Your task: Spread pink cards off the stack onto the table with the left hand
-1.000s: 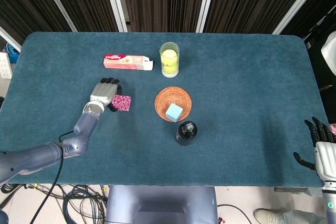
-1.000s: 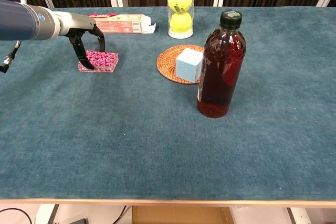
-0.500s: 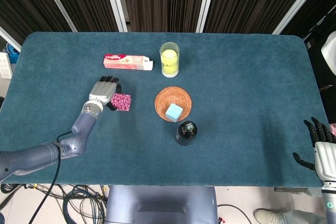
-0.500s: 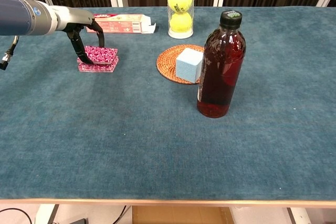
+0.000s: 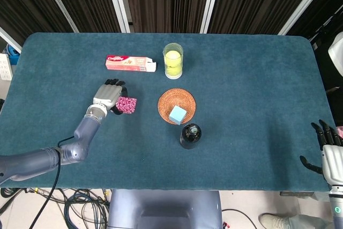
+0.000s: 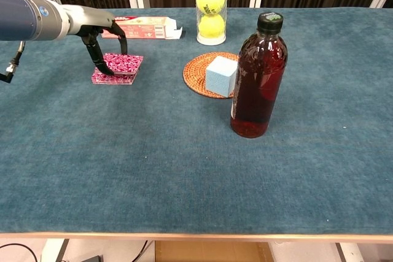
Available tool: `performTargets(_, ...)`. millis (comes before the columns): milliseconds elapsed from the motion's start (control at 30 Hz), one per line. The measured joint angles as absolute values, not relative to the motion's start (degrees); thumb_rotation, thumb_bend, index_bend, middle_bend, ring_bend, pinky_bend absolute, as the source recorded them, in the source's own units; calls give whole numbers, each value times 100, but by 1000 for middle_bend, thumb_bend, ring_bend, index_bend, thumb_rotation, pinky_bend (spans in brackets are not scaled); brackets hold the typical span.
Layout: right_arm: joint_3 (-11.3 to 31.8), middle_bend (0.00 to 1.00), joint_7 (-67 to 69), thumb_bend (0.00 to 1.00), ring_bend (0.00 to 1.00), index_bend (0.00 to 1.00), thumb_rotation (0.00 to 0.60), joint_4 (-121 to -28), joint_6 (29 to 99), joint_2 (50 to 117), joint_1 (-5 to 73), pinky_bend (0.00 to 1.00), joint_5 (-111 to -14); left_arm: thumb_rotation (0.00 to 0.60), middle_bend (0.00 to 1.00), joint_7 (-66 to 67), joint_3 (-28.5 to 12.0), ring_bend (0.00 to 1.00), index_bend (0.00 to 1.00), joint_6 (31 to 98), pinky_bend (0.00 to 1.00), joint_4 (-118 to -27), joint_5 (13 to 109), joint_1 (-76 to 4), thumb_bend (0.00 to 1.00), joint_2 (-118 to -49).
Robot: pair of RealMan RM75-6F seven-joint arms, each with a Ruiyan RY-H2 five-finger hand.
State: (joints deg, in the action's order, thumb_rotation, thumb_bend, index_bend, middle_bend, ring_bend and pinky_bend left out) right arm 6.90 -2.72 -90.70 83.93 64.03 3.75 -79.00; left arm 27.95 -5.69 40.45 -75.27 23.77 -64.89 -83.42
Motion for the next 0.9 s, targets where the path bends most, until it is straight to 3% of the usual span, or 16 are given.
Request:
performTargets(267, 686, 38, -212, 192, 76, 96, 600, -9080, 8441, 6375, 347, 205, -7928, 600, 191, 3058, -522, 0, 514, 4363, 0, -8651, 2190, -6584, 279, -7962)
performTargets(533, 683, 38, -156, 192, 76, 96, 600, -9084, 8466, 6358, 333, 205, -7953, 600, 189, 3511, -417, 0, 516, 5095, 0, -9623, 1911, -6727, 280, -7831)
performTargets(900, 699, 38, -51, 192, 76, 96, 600, -9062, 8483, 6329, 311, 205, -7939, 600, 188, 3783, -408, 0, 516, 5266, 0, -9566, 1612, -6915, 280, -8280)
